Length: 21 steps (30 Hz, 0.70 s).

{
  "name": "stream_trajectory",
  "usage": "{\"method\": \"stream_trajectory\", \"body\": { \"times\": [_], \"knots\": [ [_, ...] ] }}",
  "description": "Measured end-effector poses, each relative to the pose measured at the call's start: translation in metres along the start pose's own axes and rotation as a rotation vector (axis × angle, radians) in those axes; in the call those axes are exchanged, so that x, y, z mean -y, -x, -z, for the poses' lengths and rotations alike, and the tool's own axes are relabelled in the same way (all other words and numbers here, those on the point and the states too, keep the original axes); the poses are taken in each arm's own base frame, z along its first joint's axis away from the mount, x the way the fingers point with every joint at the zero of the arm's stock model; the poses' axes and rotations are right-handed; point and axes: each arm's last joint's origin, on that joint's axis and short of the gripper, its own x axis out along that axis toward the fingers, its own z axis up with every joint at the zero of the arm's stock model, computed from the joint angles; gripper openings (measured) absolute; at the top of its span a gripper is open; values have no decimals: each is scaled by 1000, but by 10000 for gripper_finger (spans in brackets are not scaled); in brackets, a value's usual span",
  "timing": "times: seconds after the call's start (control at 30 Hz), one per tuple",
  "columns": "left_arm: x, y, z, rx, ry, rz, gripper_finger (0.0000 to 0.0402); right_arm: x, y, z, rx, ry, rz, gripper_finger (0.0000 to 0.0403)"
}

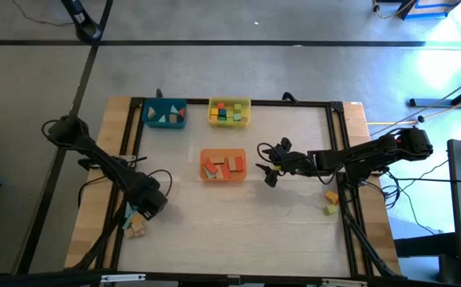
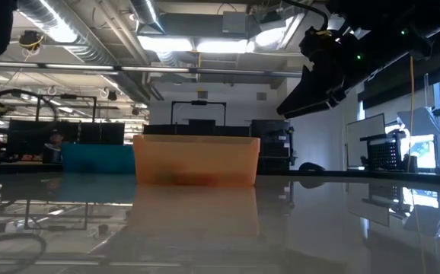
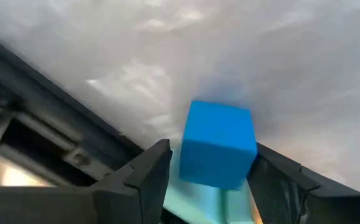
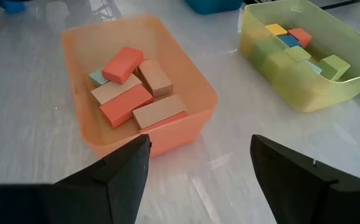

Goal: Sort blocks by size
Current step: Put the blue square block into the yellow bin

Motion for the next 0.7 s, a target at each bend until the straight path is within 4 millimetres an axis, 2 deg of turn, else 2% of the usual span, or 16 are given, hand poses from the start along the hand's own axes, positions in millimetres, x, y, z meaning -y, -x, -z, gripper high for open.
{"method": "stream_trajectory", "body": {
  "times": [0.33,0.7],
  "knots": [
    [3,2,-8,52,-84,35,186,0,0,0,0,0,0,276],
    [6,8,-28,145,-143,106,186,0,0,0,3,-4,-1,276]
  ]
}}
